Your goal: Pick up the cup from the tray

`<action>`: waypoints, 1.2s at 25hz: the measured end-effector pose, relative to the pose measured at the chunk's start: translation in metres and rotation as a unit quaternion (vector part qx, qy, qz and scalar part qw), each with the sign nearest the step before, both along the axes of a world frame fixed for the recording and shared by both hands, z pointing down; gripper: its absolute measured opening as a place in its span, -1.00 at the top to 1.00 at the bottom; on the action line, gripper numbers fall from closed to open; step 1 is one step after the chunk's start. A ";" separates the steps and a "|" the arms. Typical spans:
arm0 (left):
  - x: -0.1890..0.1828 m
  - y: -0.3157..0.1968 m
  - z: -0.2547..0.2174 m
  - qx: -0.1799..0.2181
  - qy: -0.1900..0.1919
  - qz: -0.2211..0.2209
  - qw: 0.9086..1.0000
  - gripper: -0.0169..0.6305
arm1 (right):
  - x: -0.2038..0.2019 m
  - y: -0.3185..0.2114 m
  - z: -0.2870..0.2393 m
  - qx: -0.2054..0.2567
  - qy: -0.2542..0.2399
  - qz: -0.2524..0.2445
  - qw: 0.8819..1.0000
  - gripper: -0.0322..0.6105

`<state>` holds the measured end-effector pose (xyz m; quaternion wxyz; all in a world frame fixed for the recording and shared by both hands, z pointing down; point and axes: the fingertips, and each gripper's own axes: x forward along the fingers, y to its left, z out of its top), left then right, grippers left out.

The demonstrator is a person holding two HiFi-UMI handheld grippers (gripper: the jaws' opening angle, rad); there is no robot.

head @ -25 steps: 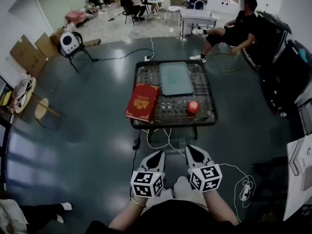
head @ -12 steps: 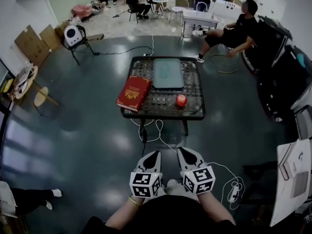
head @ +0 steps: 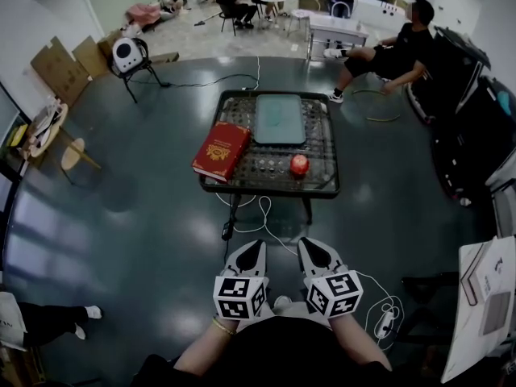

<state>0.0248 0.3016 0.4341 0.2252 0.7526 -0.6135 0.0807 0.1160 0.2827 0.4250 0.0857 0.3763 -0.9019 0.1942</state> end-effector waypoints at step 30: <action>-0.020 -0.140 0.012 0.001 -0.022 -0.006 1.000 0.92 | -0.013 -0.129 0.023 -0.019 -0.005 -0.003 1.000 0.89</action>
